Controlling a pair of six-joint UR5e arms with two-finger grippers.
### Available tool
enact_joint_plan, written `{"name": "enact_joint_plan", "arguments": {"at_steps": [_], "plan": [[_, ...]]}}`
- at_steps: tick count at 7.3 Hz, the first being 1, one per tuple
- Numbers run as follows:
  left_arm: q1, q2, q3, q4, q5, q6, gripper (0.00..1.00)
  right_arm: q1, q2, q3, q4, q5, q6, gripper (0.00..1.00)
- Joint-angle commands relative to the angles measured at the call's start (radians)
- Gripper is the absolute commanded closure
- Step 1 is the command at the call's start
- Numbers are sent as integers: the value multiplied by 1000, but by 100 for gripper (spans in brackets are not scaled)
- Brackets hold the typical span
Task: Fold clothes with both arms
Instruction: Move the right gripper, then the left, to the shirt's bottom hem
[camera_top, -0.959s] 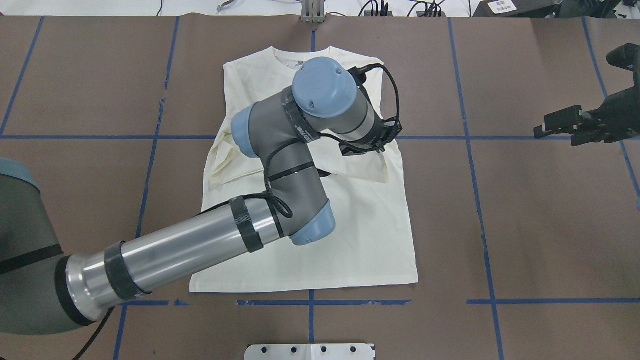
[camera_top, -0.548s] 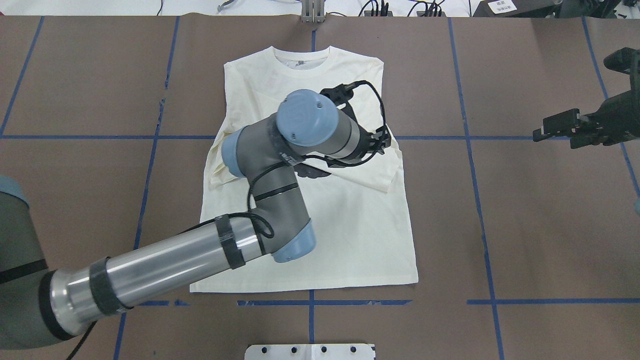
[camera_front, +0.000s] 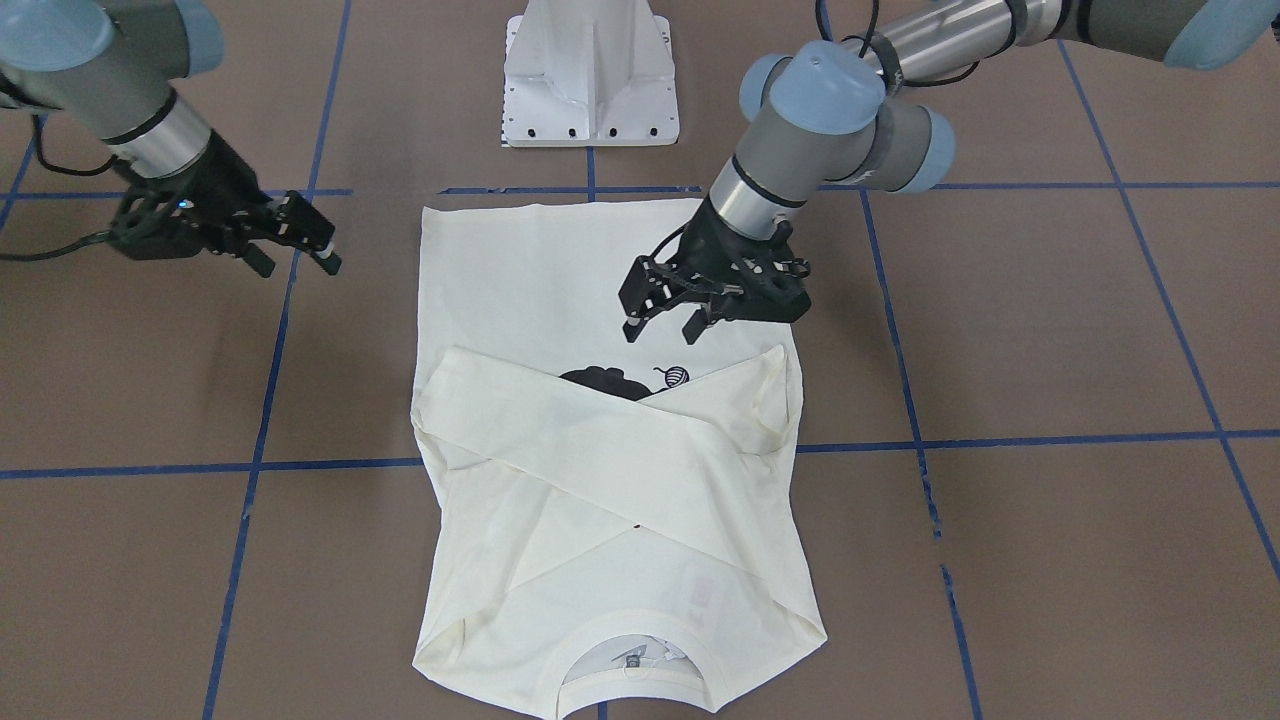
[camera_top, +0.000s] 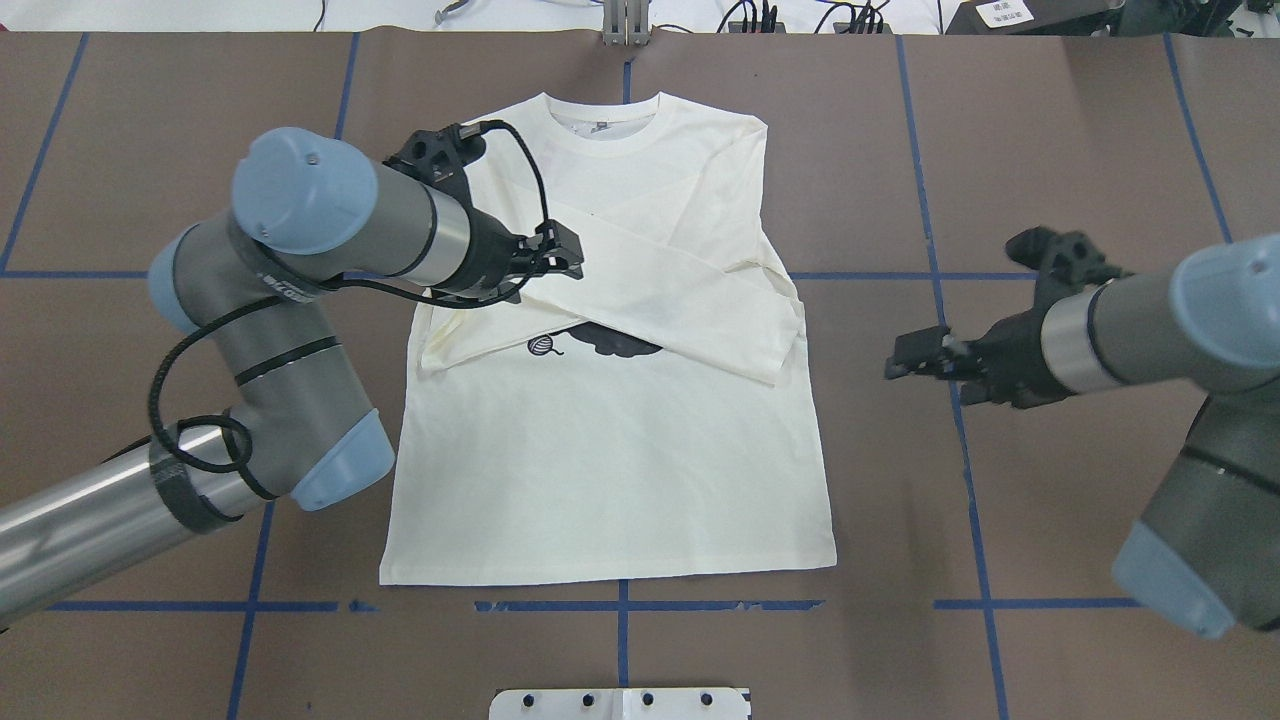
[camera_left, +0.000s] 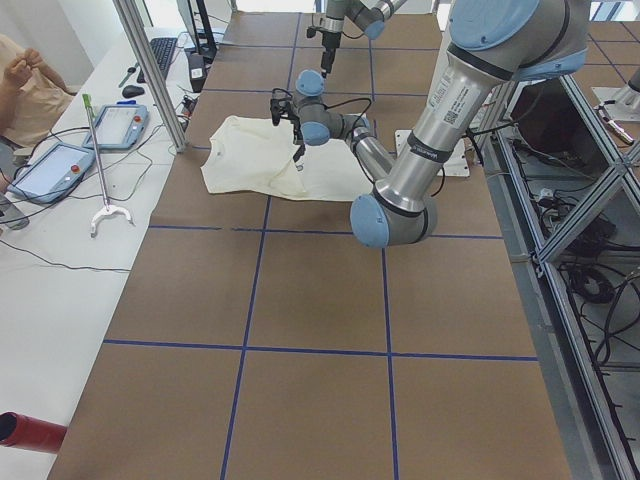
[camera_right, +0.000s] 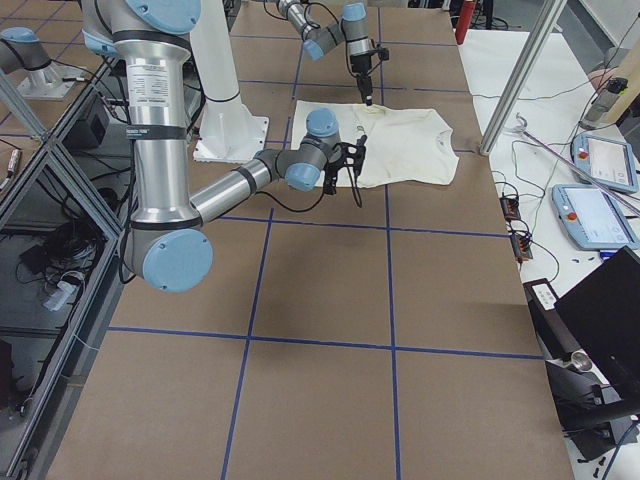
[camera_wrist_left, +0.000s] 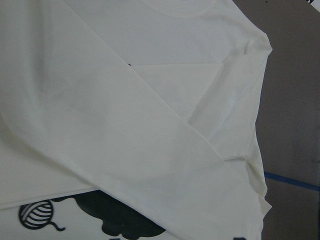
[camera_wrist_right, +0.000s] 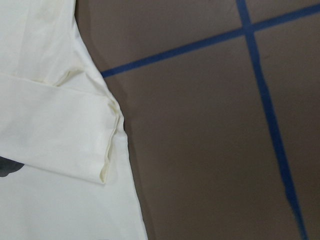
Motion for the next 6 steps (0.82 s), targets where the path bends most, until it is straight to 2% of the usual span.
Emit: {"name": "enact_joint_plan", "arguments": {"at_steps": [1,3,4,5,6], "plan": [[-10,58,-36,7,-3,52,19,-296,28,40,-23,-291,284,0],[-12,64,-21,7,-2,54,19,-433,95,40,-213,-443,391,2],[-9,62,-9,4,-3,51,19,-471,95,40,-253,-505,412,9],[-9,62,-4,1,-3,51,19,-478,92,38,-266,-510,412,19],[-7,62,-4,1,-2,49,18,-483,95,40,-327,-519,412,30]]}}
